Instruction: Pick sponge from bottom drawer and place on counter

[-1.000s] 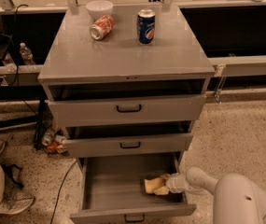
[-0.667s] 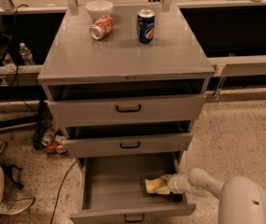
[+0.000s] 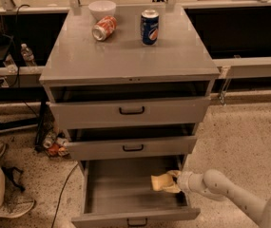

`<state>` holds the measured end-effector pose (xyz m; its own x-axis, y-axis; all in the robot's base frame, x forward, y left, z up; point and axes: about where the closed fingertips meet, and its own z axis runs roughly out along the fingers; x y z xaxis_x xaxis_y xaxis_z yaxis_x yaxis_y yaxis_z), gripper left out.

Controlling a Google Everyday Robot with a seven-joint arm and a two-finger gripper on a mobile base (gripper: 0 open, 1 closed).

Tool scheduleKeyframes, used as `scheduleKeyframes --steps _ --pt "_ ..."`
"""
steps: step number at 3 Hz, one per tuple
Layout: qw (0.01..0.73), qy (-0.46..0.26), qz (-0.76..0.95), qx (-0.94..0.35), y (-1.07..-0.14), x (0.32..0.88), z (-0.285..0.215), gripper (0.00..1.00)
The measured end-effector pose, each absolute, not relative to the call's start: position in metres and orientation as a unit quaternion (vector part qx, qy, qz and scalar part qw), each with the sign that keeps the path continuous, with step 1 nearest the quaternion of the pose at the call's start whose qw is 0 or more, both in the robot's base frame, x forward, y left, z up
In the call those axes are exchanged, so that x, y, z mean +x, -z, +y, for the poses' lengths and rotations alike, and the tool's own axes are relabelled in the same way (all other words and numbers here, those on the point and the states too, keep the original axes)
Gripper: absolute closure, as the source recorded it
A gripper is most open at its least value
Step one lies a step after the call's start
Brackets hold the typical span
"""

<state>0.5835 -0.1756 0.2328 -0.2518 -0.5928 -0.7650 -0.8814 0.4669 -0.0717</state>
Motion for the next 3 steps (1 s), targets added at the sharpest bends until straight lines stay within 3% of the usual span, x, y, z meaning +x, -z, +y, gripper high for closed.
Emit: scheduleKeyframes --steps 1,3 --pt "0.41 -0.152 0.743 -0.507 -0.2945 0.5794 -0.1893 1.0" --pt "0.412 -0.151 0.741 -0.509 -0.3002 0.5782 -0.1893 1.0"
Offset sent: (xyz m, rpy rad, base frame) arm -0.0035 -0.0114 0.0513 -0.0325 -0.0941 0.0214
